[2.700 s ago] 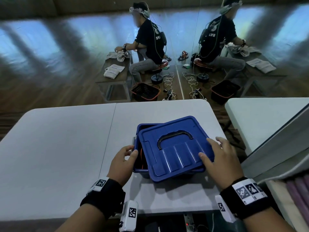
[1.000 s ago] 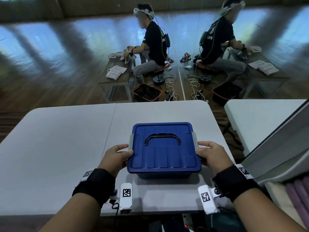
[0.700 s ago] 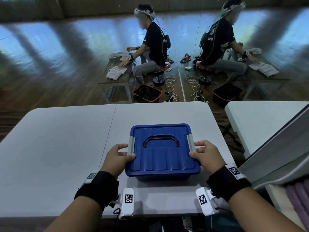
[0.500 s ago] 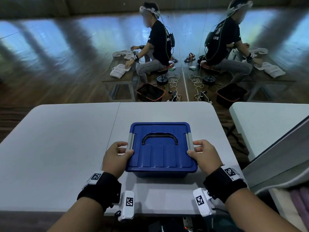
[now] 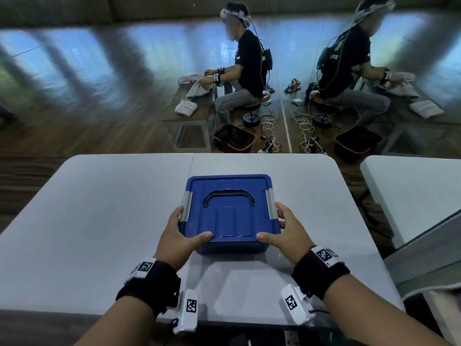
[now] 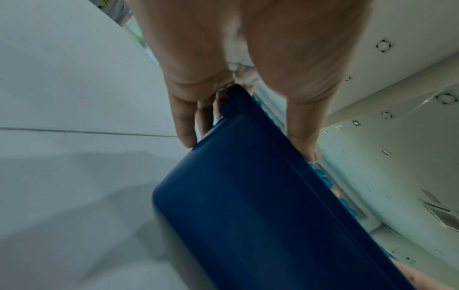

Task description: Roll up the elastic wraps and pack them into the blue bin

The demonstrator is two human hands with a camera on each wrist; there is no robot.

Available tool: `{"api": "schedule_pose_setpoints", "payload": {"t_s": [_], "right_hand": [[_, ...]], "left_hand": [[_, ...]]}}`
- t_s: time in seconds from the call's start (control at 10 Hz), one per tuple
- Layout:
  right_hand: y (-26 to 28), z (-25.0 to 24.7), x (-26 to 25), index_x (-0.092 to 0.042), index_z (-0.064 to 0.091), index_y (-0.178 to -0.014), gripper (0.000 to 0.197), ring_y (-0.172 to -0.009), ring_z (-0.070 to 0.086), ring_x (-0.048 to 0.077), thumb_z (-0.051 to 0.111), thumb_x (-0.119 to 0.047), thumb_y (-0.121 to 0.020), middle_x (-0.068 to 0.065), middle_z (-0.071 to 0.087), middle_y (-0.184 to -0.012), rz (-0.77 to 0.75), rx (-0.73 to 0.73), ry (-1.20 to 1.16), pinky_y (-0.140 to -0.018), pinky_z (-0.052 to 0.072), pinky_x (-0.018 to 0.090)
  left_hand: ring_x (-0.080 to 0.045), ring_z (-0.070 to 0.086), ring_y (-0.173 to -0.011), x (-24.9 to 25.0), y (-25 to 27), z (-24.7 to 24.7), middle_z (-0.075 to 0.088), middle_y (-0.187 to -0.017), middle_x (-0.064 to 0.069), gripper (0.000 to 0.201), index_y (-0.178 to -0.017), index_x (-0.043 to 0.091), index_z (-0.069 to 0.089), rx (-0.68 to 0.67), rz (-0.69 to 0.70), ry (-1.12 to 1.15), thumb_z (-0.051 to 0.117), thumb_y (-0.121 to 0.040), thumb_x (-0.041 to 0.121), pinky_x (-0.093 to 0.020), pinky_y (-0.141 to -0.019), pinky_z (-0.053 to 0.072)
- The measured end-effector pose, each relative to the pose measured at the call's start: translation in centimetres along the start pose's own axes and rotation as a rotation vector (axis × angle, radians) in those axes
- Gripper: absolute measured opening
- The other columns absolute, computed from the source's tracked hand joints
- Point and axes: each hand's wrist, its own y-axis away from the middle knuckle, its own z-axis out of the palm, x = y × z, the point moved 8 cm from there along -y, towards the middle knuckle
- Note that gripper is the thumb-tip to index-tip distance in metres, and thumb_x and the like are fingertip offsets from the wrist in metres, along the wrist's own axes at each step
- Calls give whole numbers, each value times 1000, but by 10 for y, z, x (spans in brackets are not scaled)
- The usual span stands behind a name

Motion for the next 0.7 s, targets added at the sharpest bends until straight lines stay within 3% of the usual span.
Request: {"api": "schedule_pose_setpoints", "payload": {"t_s": [0.1,0.2,0.3,0.4,0.5,0.6,0.7], "right_hand": [[-8,9,-5,-32,33,-149,111,-125,55,21,83,-57,-53,-3,53,-142,2,0,45,-103,51,46],[-12,13,-8,-31,35,-148,109,-127,55,19,80,-60,-53,-3,54,-141,-3,22,91,-104,50,45],[-8,9,-13,-25,44,-142,91,-115,61,17,83,-50,-64,-4,59,-131,23,40,156,-100,52,40],[-4,-7,-17,-23,51,-133,64,-100,64,13,82,-28,-78,-4,61,-122,50,82,189,-89,54,32],[3,-36,-39,-26,55,-122,47,-96,64,8,79,-28,-81,-7,63,-117,5,123,224,-79,51,24],[17,-76,-80,-27,64,-109,29,-87,67,7,78,-23,-83,-9,68,-109,-79,187,219,-72,49,18],[42,-115,-142,-28,69,-101,22,-86,70,16,76,-16,-84,-6,74,-98,-207,247,163,-71,53,28]], "left_hand": [[-11,48,-128,0,-3,-7,45,-148,9,109,-153,28,30,10,7,14,91,-65,45,-31,-108,43],[-7,43,-129,-2,-3,-12,41,-151,11,105,-154,27,29,33,19,30,89,-69,39,-25,-105,39],[-6,42,-128,-1,-2,-13,39,-150,14,103,-155,28,29,45,26,37,89,-71,37,-24,-106,38],[-6,46,-124,-2,0,-11,41,-145,15,103,-154,31,29,40,33,86,89,-71,36,-25,-104,41],[-11,47,-127,-7,-1,-10,41,-147,13,105,-154,33,27,27,24,108,89,-70,39,-34,-109,42],[-11,50,-121,-8,-4,-11,45,-140,12,107,-152,36,27,1,-9,121,91,-66,39,-37,-109,42],[-19,60,-112,-20,-6,-10,55,-138,0,135,-150,31,30,-49,-82,142,96,-35,56,-40,-106,47]]}}
